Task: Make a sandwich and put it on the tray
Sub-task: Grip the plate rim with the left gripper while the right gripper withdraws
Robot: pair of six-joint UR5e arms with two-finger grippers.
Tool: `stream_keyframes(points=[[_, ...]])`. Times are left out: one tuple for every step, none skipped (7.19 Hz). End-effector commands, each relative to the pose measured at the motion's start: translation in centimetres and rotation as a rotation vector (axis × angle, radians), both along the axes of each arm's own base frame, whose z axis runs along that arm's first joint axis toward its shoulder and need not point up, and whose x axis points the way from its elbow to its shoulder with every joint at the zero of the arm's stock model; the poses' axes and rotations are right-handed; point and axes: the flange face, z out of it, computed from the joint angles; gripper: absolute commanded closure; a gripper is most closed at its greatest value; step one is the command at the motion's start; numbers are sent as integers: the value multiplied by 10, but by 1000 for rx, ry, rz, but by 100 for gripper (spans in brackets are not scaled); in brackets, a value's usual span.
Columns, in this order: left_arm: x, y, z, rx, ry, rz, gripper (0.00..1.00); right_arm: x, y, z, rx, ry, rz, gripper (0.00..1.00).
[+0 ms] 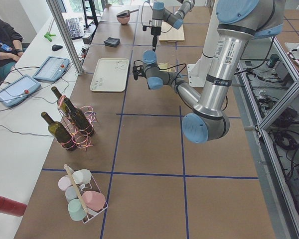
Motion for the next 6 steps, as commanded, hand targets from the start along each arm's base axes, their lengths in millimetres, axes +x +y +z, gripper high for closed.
stream_keyframes(points=[[47,35,-14,20,-4,12,22,27,-29,14,-43,118,33,0],[62,48,-17,-17,-2,27,27,38,-34,17,-15,184,1,0],[84,75,-17,-28,-19,57,34,52,-38,20,2,253,-26,0],[104,87,-27,1,-48,24,37,62,-40,22,36,295,-54,0],[122,96,-38,-7,-79,38,42,65,-41,23,48,313,-68,0],[126,96,-41,-8,-84,40,48,65,-42,26,42,320,-69,0]])
